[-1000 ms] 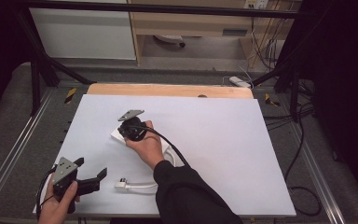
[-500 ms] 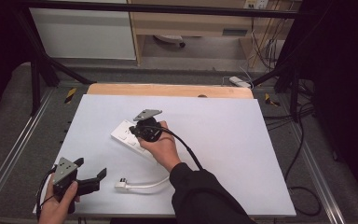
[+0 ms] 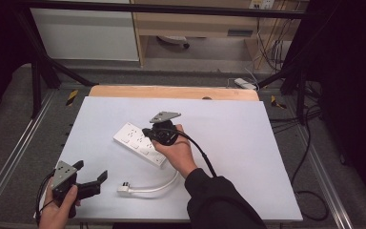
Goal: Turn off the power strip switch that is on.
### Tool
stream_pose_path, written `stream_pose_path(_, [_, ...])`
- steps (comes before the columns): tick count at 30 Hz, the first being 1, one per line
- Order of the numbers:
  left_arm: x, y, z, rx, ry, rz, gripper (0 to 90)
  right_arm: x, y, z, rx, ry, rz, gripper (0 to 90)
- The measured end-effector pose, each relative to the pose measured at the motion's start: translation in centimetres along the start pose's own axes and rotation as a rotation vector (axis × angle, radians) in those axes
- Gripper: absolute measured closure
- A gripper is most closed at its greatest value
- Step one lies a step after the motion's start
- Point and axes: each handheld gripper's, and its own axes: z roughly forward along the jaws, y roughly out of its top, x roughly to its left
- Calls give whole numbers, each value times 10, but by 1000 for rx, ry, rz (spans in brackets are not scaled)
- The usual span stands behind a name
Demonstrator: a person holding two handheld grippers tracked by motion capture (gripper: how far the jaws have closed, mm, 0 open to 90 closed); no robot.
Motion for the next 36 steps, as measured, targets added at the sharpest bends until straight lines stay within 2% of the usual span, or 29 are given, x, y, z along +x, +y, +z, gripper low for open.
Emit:
stream_pose_path(3, [-1, 0, 1, 2, -1, 0, 51, -2, 0, -9, -14, 2, 7, 856])
stream_pose_path(8, [-1, -1, 1, 3, -2, 2, 51, -6, -4, -24, -28, 5, 14, 734])
stream_pose_path(12, [-1, -1, 1, 6, -3, 3, 51, -11, -10, -39, -34, 12, 31, 568])
stream_pose_path(18, [-2, -1, 1, 9, -3, 2, 51, -23, -19, -61, -25, -17, 71, 345])
stream_pose_path(23, [-2, -1, 1, 13, -5, 3, 51, -34, -29, -80, -29, -64, 99, 177])
stream_pose_path(25, [-2, -1, 1, 12, -2, 4, 51, -38, -33, -88, -32, -89, 93, 121])
stream_pose_path(29, [-2, -2, 2, 15, 0, 0, 51, -45, -39, -106, -67, -125, 98, 66])
stream_pose_path(36, [-3, -2, 2, 16, 1, 3, 51, -55, -46, -140, -112, -160, 83, 42])
